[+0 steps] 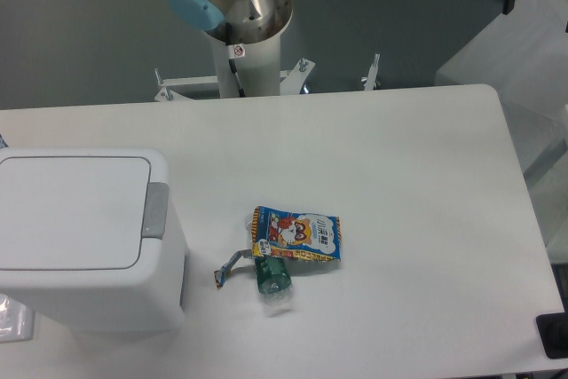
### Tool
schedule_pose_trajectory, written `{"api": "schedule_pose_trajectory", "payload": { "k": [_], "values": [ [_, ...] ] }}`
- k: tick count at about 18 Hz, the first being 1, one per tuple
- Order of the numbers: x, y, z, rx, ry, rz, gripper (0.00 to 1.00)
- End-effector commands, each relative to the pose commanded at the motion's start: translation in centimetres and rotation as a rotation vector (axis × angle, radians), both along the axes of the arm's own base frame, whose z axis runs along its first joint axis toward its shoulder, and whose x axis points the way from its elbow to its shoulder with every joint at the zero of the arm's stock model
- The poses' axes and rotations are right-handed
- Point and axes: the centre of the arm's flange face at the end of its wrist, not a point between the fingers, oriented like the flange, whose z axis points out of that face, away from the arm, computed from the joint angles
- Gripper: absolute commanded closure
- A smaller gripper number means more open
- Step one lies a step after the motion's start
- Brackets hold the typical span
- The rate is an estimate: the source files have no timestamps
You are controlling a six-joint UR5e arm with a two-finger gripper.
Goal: Open the trash can
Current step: 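Move the open gripper into view above the table, then move the open gripper toward the white trash can's lid edge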
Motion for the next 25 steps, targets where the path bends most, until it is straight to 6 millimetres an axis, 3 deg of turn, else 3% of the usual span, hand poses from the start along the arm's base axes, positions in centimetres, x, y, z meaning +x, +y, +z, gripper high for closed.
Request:
{"api": "schedule_pose_trajectory", "payload": {
  "k": [5, 8, 10, 17, 20, 25],
  "values": [
    [0.0, 0.1, 0.1, 0.022, -0.011, 0.064, 0.00],
    [0.8, 2.9, 0.1, 0.051, -0.026, 0.097, 0.00],
    [1.3, 3.6, 0.2, 0.068, -0.038, 0.148, 0.00],
    [5.1, 11.4, 1.0, 0.162, -0.094, 0.290, 0.00],
    [6.3, 14.0, 1.5, 0.313, -0.172, 0.458, 0.00],
    [9.2, 21.1, 0.5, 0.478, -0.348, 0.705, 0.00]
  ]
}}
